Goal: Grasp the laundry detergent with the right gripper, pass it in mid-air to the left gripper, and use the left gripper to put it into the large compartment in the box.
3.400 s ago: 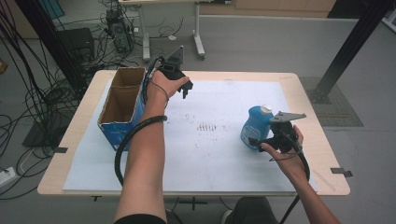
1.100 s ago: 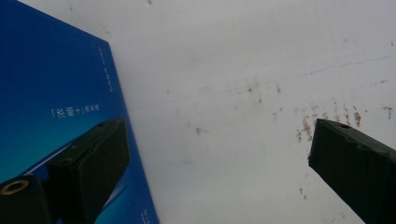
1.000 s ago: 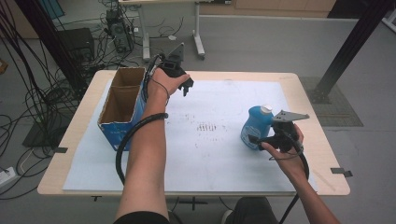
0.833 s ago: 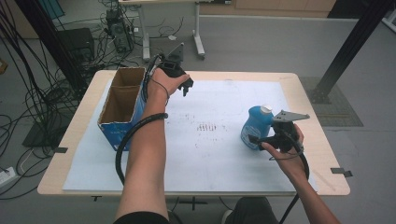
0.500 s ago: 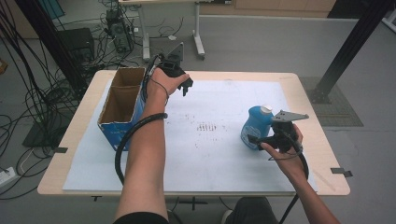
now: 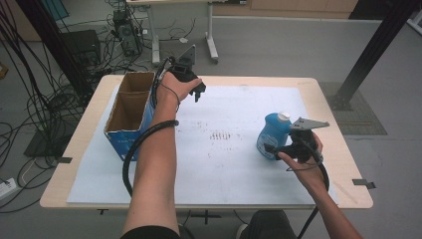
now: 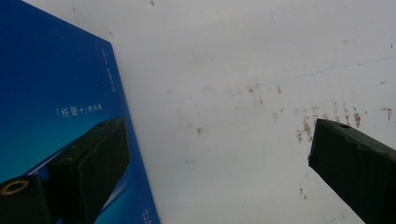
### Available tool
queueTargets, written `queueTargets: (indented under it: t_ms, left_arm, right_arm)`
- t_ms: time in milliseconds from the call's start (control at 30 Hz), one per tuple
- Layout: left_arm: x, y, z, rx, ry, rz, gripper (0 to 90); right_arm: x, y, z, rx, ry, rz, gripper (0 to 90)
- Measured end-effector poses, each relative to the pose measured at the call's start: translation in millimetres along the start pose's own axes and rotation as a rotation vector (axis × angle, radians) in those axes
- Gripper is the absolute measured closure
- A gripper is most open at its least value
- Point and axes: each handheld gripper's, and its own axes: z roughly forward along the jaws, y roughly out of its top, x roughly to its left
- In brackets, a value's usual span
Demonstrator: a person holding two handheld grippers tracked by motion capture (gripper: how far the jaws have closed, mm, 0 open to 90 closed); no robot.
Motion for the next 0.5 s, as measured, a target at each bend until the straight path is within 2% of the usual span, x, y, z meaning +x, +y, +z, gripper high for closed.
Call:
queueTargets:
  t_ms: [500]
  left_arm:
    - [-0.4,0.6,0.1,0.003,-0.001,0.001,5.7]
  right_arm:
    - [-1.3,-0.2,-0.5,-0.003,-0.004,0.0,4.1]
